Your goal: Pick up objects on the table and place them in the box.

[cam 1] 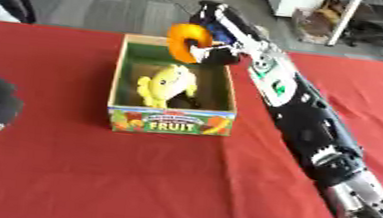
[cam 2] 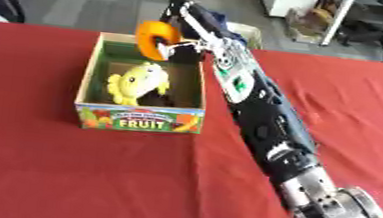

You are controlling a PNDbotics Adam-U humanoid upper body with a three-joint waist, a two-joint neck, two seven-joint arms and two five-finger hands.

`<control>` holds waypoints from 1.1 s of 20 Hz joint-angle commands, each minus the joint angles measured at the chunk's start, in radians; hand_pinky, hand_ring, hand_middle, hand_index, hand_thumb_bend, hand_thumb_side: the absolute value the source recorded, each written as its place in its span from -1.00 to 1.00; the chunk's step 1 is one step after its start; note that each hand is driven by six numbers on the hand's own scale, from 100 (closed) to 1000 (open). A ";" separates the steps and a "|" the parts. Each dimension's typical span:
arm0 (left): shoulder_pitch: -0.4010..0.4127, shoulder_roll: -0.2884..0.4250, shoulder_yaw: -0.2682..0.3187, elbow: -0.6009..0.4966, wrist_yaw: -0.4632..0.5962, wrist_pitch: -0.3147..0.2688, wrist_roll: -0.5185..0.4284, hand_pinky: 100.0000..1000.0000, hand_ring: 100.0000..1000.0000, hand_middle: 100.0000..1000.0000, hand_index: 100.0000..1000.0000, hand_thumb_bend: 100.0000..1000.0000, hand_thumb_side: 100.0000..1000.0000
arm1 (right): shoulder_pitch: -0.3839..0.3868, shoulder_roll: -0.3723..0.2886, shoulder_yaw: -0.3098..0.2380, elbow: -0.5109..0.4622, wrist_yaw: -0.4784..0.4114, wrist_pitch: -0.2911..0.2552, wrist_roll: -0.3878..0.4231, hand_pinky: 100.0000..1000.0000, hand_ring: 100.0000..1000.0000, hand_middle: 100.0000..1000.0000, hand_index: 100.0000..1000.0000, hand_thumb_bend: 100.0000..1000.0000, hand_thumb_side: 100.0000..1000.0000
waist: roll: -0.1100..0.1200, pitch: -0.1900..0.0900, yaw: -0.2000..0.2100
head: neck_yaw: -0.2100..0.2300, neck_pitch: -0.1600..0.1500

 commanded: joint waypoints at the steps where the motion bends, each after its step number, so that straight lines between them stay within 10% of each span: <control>1: -0.016 0.006 0.000 -0.020 0.004 -0.001 -0.004 0.14 0.08 0.05 0.15 0.05 -0.38 | -0.020 0.010 -0.005 0.020 0.053 -0.011 -0.003 0.59 1.00 0.26 -0.01 -1.00 -1.00 | 0.005 -0.013 0.004 | -0.006 -0.011; 8: -0.017 0.004 -0.001 -0.019 0.003 0.000 -0.005 0.14 0.08 0.05 0.14 0.05 -0.37 | -0.020 0.011 -0.018 0.036 0.109 -0.007 -0.091 0.62 1.00 0.43 0.73 -0.55 -0.41 | 0.004 -0.009 0.002 | -0.005 -0.011; 18: -0.011 0.005 0.001 -0.017 0.002 0.000 -0.003 0.14 0.08 0.05 0.14 0.05 -0.37 | -0.030 -0.028 -0.024 -0.048 0.052 0.028 -0.216 0.62 1.00 0.48 0.84 -0.50 -0.51 | 0.003 -0.015 -0.012 | 0.001 -0.008; 22: -0.005 0.008 0.006 -0.016 0.000 0.000 0.002 0.14 0.08 0.05 0.14 0.05 -0.37 | -0.016 -0.068 -0.009 -0.130 -0.075 0.040 -0.201 0.63 1.00 0.44 0.79 -0.78 -0.62 | 0.001 -0.020 -0.030 | 0.011 -0.002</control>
